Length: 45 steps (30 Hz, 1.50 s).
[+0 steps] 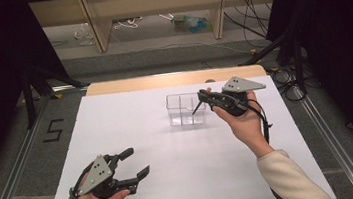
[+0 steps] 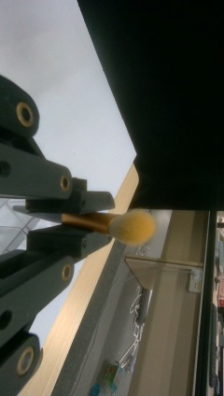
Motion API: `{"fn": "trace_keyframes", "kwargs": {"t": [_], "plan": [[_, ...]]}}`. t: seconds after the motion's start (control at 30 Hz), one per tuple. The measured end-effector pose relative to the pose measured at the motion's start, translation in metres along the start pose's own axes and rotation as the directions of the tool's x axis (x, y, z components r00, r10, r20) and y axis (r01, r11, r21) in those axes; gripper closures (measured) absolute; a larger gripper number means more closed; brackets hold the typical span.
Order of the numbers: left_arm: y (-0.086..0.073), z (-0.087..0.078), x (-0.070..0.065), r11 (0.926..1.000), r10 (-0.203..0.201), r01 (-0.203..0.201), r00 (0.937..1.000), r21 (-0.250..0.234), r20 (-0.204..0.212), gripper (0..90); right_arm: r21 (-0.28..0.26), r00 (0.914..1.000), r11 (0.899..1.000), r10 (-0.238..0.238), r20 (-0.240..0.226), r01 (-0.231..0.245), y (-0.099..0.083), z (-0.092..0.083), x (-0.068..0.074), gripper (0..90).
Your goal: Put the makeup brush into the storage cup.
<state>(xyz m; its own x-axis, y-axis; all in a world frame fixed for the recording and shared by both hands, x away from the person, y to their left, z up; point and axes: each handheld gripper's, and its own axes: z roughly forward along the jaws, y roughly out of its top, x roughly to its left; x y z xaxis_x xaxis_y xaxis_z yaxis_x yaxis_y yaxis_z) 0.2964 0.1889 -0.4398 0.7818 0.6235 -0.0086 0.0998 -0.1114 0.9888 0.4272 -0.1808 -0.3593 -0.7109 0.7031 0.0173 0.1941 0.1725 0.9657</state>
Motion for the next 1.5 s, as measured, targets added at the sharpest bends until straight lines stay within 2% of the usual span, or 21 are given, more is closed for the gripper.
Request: {"fn": "trace_keyframes", "kwargs": {"t": [0.17,1.03,1.1,1.13,1.27,1.3,1.43,1.5], "plan": [[0.0003,-0.0007,-0.0002,0.9999,0.001,-0.001,1.0,0.01,-0.007,24.3,-0.007,1.0,1.0,0.0,0.0,0.0,0.0006,0.0019,-0.001,84.0],[0.0,0.0002,0.0003,1.0,0.004,-0.004,1.0,-0.002,0.001,24.2,-0.013,0.9998,1.0,0.004,0.018,-0.004,0.003,0.0076,-0.0068,84.0],[0.0,0.0001,0.0002,1.0,0.003,-0.003,1.0,-0.001,0.001,24.2,0.001,0.9997,1.0,0.023,0.012,-0.023,0.0035,0.0071,-0.0062,84.0],[-0.0001,0.0002,-0.0001,1.0,-0.004,0.004,1.0,-0.002,0.0,24.2,-0.011,0.9998,1.0,0.007,0.017,-0.007,0.0037,0.0078,-0.0075,84.0],[0.0003,-0.0007,-0.0002,1.0,0.001,-0.001,1.0,0.009,-0.007,24.2,-0.017,0.9997,1.0,0.006,0.025,-0.006,0.0048,0.0081,-0.0083,84.1],[0.0,0.0002,0.0004,1.0,0.005,-0.005,1.0,-0.003,0.002,24.2,-0.019,0.9997,1.0,0.006,0.025,-0.005,0.0051,0.0082,-0.0085,84.0],[0.0,0.0001,0.0002,1.0,0.001,-0.001,1.0,-0.001,0.0,24.2,-0.017,0.9996,1.0,0.004,0.027,-0.004,0.006,0.0084,-0.0088,84.0],[0.0001,0.0001,0.0004,1.0,0.005,-0.005,1.0,-0.002,0.001,24.2,-0.004,0.9994,1.0,0.028,0.019,-0.028,0.0062,0.0082,-0.0073,84.0]]}}
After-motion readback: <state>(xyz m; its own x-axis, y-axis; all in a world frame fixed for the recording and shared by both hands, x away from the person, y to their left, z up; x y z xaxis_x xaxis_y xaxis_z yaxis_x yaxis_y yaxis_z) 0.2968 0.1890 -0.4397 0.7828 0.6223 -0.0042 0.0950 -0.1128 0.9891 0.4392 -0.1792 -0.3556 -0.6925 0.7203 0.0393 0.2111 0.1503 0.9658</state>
